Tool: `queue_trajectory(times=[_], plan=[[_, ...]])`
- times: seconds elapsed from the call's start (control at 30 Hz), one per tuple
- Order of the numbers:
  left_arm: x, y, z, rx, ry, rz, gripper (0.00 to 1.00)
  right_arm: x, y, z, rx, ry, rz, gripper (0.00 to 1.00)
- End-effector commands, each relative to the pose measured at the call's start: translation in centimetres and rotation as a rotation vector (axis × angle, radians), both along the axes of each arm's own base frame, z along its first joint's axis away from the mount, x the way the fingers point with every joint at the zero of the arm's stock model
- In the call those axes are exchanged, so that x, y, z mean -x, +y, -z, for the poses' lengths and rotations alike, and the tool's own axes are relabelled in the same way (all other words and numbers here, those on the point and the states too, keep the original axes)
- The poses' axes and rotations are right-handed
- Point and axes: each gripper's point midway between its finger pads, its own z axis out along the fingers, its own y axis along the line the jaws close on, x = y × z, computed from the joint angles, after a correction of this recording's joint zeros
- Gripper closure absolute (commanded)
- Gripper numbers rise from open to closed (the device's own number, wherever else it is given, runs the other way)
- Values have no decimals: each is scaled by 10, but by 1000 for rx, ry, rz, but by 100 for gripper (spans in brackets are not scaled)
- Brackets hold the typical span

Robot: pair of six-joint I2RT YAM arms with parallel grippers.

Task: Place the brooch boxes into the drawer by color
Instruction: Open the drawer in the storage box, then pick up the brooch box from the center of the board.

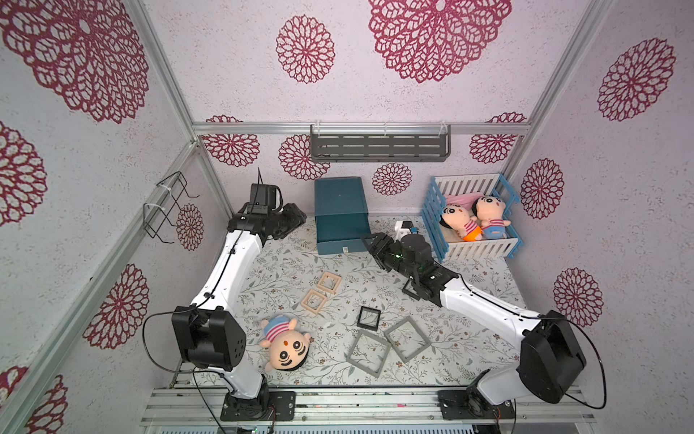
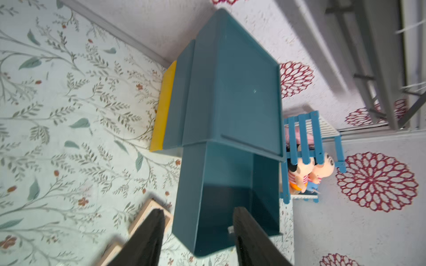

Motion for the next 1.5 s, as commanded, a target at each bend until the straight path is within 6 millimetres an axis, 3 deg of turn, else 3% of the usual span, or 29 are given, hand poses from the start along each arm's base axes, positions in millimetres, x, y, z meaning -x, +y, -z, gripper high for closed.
queue_trajectory(times=[0.0, 0.2, 0.33, 0.4, 0.53, 0.57, 0.67, 1.0, 1.13, 1.2, 1.47], plan=[[35, -9, 19, -109, 33, 67, 45, 10, -9, -25, 175, -159, -60, 37], [80, -36, 46, -208, -17, 166, 39, 25, -15, -25, 316, -238, -137, 30], [103, -55, 83, -259, -20, 254, 37, 35, -17, -21, 375, -283, -187, 23], [113, -61, 101, -294, -11, 285, 27, 41, -17, -20, 396, -307, -214, 19], [126, -72, 127, -366, -35, 327, 23, 57, -16, -19, 428, -356, -291, 16], [127, -73, 131, -384, -46, 334, 18, 62, -14, -18, 431, -364, -317, 16], [128, -78, 143, -427, -72, 346, 17, 78, -12, -13, 453, -377, -396, 17], [119, -74, 183, -564, -23, 376, 15, 117, -46, 11, 523, -325, -396, 24], [109, -74, 192, -627, -14, 396, 13, 123, -53, 13, 523, -315, -378, 23], [104, -72, 198, -661, -6, 400, 5, 124, -54, 11, 522, -318, -376, 23], [90, -82, 219, -693, 18, 453, 1, 125, -55, 8, 527, -319, -374, 22]])
